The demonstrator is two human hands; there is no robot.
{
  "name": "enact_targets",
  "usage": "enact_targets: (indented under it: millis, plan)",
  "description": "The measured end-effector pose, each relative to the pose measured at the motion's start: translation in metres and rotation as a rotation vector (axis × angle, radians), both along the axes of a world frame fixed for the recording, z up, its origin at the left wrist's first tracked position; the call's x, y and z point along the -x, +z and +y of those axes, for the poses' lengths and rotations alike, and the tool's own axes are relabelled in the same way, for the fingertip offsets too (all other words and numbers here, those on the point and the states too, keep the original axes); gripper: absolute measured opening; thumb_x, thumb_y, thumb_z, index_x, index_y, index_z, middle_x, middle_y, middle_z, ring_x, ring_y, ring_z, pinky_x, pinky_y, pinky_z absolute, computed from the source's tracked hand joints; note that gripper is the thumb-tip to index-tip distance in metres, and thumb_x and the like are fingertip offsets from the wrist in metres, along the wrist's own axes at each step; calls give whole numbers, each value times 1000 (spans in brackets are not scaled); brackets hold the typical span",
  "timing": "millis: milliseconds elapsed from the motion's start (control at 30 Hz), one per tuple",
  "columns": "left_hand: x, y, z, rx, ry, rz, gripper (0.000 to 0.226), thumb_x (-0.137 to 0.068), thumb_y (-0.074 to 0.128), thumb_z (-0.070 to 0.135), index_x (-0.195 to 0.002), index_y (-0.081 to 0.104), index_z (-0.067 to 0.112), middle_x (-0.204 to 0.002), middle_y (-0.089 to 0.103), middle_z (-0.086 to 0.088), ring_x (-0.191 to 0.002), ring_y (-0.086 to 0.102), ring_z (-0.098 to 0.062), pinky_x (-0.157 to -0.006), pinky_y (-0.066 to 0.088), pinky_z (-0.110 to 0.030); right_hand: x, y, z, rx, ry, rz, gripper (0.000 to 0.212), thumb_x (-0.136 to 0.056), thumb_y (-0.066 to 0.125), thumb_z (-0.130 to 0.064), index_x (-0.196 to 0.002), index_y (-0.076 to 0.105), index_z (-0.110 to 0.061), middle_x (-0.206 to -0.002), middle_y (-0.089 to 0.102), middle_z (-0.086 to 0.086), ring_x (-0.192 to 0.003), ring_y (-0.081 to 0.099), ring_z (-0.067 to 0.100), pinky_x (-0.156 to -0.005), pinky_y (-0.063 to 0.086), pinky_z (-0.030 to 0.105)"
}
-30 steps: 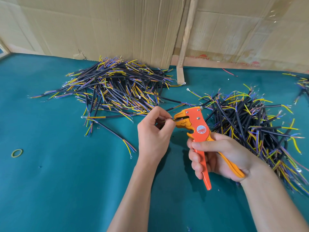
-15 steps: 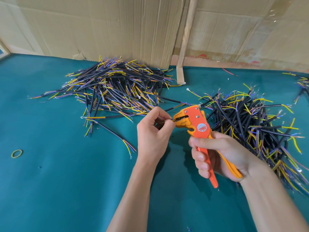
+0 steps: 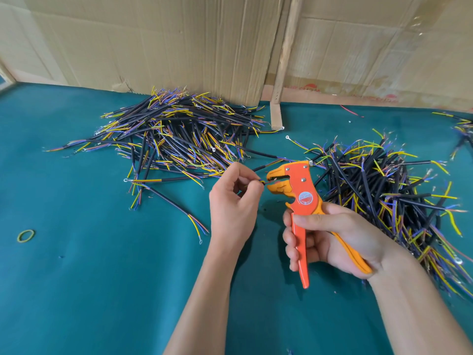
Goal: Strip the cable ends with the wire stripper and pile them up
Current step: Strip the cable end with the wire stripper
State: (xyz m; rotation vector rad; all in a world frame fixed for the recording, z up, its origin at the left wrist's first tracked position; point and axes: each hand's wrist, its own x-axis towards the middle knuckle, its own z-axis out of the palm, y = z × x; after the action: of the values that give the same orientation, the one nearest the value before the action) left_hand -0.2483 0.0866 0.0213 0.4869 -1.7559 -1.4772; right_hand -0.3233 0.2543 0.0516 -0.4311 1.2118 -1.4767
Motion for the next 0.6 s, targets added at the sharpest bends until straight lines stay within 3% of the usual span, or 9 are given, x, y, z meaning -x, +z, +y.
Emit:
enact_targets:
  millis: [100,300,600]
  plan:
    - [0,-2,-1,-24,-4,-2,5,-77,54,13,-75,59,14,-65,54,-11,-59,44,-16,-57,37,-27,0,0,0,1,-18,22,43,-69,92,-20,-99,67,-3,-85,60,27,-70,62,39,-68,57,51]
    - [1,-4,-2,-40,-13,-24,7,-77,55,13,-74,60,17,-62,55,-2,-58,43,-15,-56,37,-26,-4,1,-4,-32,-58,96,14,-79,75,-7,-92,68,-6,-79,59,22,-67,61,37,-65,57,48]
    - [0,-1,-1,-62,-6,-18,7,-76,55,15,-74,60,19,-69,61,-12,-61,47,-19,-58,40,-32,-6,0,-7,-35,-54,157,16,-76,80,-9,-85,66,-9,-73,55,17,-61,58,34,-60,55,44]
